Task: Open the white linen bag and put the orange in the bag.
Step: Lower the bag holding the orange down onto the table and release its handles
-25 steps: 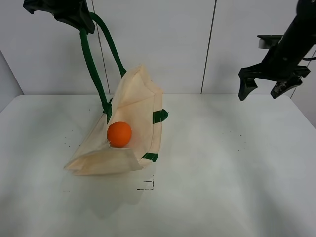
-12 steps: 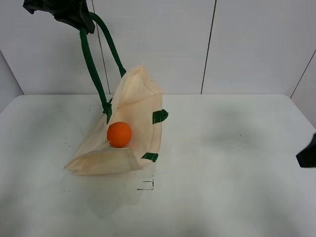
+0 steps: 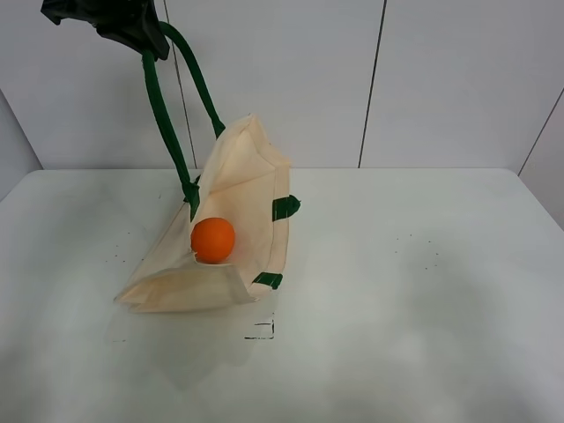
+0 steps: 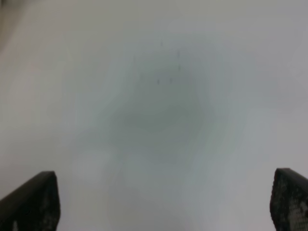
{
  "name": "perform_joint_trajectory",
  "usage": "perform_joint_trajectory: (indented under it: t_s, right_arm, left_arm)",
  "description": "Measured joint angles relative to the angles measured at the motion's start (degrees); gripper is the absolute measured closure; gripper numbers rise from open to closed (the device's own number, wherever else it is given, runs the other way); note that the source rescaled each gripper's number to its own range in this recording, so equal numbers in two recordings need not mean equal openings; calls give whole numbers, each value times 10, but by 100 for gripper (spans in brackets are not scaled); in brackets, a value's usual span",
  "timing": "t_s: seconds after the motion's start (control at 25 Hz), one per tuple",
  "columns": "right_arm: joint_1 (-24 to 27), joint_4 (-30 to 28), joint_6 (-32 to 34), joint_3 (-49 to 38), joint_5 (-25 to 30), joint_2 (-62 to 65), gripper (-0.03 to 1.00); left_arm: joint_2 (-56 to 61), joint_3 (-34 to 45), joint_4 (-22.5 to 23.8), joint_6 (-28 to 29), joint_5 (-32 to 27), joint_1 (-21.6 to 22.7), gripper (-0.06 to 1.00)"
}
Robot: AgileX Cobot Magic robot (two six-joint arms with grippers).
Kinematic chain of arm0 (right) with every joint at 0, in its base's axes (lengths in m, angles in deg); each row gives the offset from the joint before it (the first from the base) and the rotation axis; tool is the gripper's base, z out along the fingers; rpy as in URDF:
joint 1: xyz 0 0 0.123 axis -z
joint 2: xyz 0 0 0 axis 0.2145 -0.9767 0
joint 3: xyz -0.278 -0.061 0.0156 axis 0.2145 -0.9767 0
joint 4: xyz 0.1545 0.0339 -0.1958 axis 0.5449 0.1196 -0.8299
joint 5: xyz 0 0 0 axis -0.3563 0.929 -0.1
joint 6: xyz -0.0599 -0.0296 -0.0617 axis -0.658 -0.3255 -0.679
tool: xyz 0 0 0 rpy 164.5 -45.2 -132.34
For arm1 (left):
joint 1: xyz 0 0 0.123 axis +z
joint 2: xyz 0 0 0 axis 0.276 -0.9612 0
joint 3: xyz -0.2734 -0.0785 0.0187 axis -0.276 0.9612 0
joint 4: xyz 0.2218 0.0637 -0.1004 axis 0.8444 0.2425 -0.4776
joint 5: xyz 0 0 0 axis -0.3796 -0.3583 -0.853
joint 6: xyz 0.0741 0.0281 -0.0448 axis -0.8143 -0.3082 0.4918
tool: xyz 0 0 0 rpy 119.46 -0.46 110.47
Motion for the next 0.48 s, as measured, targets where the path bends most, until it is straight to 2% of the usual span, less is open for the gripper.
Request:
perform_joint_trajectory:
  t_s: [0.28,0.48]
  right_arm:
    - [0,-9,5,0,-3,70,-3]
    - [0,-10,7,-1,-3,71,-3]
  left_arm:
    - [0,12,1,0,0,0,94]
    - [-10,66,1,0,7,-7,94]
